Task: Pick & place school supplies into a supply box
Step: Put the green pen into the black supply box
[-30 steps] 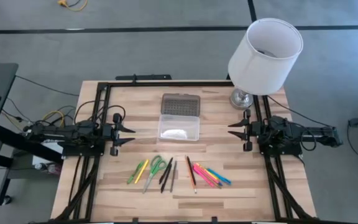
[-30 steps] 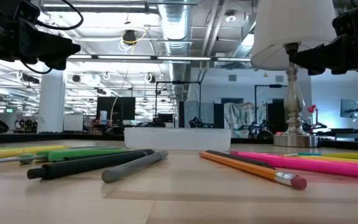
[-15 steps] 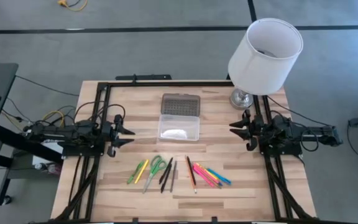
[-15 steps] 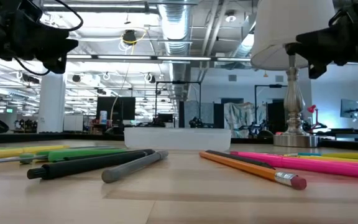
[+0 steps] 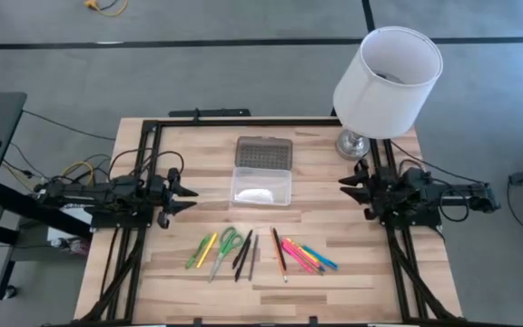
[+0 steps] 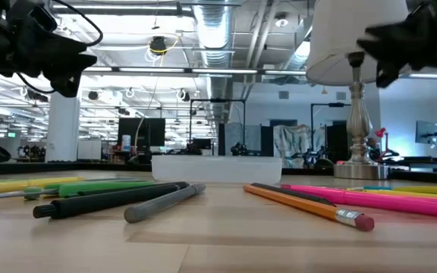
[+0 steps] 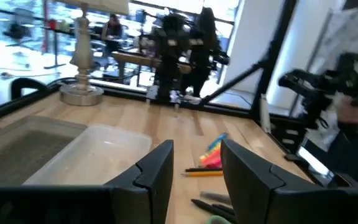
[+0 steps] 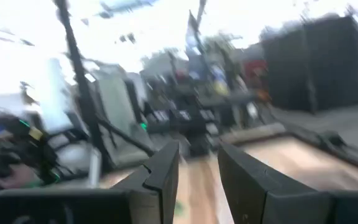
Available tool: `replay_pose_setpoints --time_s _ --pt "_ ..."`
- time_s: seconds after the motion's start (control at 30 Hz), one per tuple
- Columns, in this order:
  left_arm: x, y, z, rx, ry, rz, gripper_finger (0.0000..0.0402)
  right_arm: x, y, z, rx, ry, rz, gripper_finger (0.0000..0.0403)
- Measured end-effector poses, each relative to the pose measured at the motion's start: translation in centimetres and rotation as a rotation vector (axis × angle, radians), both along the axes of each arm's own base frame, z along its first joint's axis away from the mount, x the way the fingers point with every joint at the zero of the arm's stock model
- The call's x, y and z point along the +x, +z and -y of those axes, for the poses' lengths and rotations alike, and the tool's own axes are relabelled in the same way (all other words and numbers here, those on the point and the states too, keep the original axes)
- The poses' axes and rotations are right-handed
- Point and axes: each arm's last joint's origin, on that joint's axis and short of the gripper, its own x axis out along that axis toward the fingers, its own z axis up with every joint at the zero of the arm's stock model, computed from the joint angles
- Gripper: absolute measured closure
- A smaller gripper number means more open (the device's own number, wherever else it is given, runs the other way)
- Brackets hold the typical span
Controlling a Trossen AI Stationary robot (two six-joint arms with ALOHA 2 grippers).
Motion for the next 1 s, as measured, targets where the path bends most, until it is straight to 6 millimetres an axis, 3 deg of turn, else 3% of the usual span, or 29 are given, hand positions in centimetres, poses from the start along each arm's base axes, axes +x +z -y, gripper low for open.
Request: replay_pose_setpoints --time_s 0.43,0.77,0.9,1.0 --pt "-0.8 3.6 0.2 0.226 -0.053 0.328 0.0274 0.5 5.7 -0.9 -0.196 0.038 0.138 0.0295" --pt "-3.8 10.7 0.0 0.338 0.023 0.557 0.0274 3.0 10.4 -1.0 -0.344 -0.023 0.111 0.0295" --pt "-4.4 12.9 -0.1 0.327 0.019 0.494 0.0274 4.0 11.8 -1.1 -0.347 -0.029 0.101 0.0295" --pt "-3.5 14.3 -0.1 0.292 0.024 0.358 0.0274 4.9 12.3 -0.9 -0.337 -0.073 0.057 0.0295"
